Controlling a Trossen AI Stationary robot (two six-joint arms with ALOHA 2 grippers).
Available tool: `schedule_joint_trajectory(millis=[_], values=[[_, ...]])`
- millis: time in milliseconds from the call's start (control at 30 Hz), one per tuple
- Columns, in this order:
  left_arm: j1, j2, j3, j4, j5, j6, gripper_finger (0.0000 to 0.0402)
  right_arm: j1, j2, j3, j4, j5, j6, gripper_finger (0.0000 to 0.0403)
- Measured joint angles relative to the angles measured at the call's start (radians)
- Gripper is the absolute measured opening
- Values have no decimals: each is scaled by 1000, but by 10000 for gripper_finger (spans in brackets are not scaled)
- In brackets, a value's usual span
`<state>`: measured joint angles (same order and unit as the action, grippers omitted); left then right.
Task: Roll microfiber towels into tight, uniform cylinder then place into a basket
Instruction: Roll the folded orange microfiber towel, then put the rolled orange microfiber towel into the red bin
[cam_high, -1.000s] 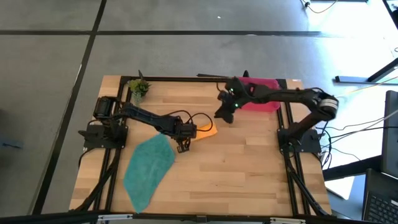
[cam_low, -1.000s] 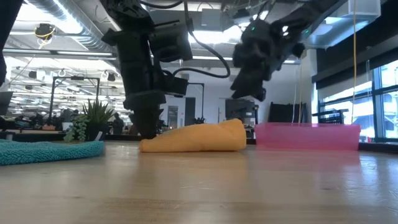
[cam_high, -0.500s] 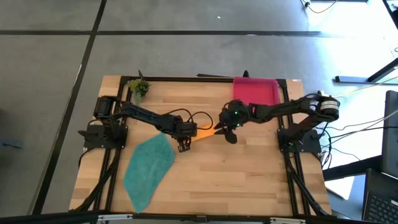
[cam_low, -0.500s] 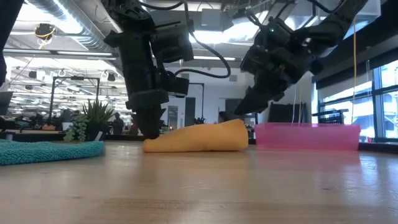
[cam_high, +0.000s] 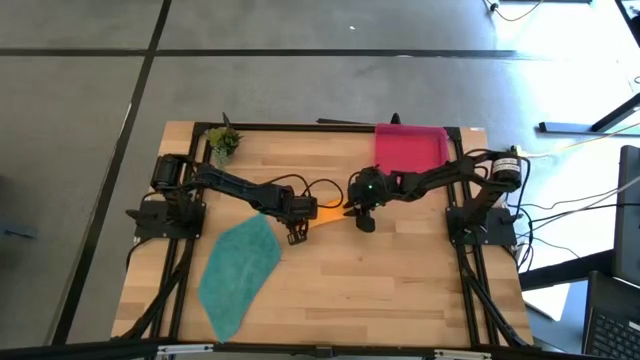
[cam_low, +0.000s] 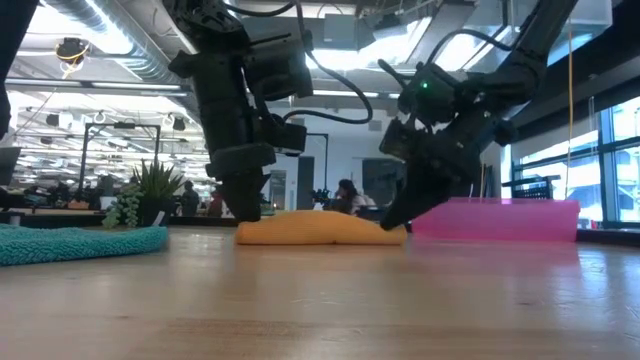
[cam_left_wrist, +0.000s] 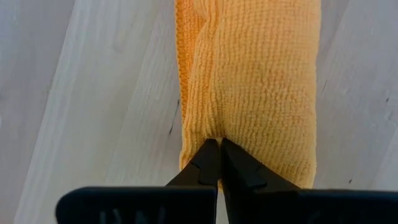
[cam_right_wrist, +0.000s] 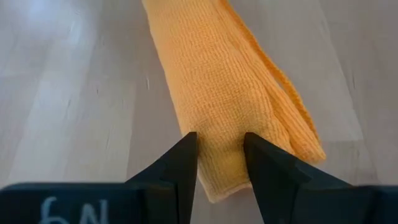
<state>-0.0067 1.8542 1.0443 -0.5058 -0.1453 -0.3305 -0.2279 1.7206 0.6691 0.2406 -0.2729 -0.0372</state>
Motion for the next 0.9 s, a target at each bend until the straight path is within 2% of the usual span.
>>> schedule_joint_trajectory(millis=[133,433,700,900], values=[[0,0,0,-1,1,0,0,0,-28,0,-6,4,7,135],[0,0,0,-1,2,1,0,8,-191,-1,-24,23,-2,136],[-5,0,0,3,-19,0,0,93,-229,-1,-59,18,-231,136],[-8,1,0,4,-27,0,0,140,-229,-1,-51,20,-343,136]])
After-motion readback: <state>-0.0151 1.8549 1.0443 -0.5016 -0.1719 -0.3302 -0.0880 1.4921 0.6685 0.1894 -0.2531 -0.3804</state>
